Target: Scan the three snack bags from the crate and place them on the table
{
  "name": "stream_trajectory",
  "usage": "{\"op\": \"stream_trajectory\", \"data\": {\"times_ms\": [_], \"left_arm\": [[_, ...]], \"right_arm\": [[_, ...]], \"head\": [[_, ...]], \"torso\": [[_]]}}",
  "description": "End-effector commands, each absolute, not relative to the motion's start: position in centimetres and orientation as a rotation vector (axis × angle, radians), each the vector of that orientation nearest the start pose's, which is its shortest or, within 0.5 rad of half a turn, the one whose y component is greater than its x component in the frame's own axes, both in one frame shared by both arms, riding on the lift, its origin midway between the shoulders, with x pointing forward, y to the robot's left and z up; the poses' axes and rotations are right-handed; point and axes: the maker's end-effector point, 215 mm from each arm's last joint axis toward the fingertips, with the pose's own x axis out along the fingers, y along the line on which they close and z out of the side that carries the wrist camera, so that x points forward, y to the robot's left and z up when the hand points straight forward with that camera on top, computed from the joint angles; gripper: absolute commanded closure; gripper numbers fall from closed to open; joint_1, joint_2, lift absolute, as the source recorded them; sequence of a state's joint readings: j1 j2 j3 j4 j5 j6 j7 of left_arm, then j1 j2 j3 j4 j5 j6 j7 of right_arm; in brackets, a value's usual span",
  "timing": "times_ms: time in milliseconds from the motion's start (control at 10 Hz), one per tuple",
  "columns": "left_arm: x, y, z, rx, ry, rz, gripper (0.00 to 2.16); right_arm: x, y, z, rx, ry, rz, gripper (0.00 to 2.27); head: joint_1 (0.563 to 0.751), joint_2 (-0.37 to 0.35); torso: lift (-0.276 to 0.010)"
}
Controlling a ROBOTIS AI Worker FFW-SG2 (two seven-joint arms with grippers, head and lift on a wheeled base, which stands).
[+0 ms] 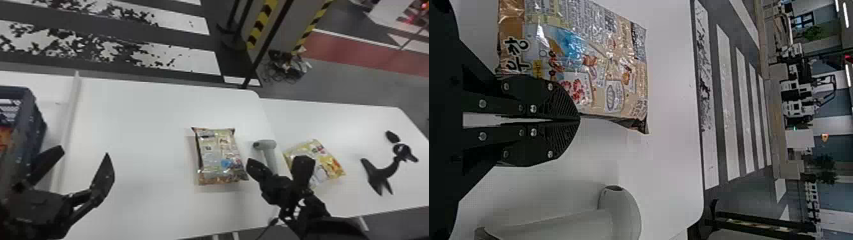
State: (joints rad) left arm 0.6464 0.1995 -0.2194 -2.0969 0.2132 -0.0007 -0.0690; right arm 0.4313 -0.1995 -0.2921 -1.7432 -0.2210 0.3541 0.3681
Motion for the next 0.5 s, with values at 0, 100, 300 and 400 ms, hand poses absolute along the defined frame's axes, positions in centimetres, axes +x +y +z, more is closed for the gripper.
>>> {"op": "stream_trajectory", "data": {"times_ms": [0,100,300,400], "left_arm": [[37.2,11.0,-37.9,-0.172,0.166,-0.343,0.03],[37.2,11.1,-38.0,-0.170,0.167,-0.340,0.03],[37.3,11.2,-38.1,-0.172,0.165,-0.336,0.03],[37.4,11.3,-37.7,-0.174,0.153,-0.334,0.03]], "right_arm": [[40.6,-37.2,-50.5,0.066,0.497,0.105,0.00],[40.7,-38.0,-49.7,0.046,0.488,0.098,0.01],[40.9,-40.1,-48.4,0.012,0.461,0.074,0.07],[41.2,-41.4,-48.1,-0.015,0.449,0.061,0.07]], "head": [[0.695,-0.350],[0.695,-0.350],[0.695,-0.350],[0.695,-0.350]], "torso": [[-0.062],[-0.062],[-0.062],[-0.062]]}}
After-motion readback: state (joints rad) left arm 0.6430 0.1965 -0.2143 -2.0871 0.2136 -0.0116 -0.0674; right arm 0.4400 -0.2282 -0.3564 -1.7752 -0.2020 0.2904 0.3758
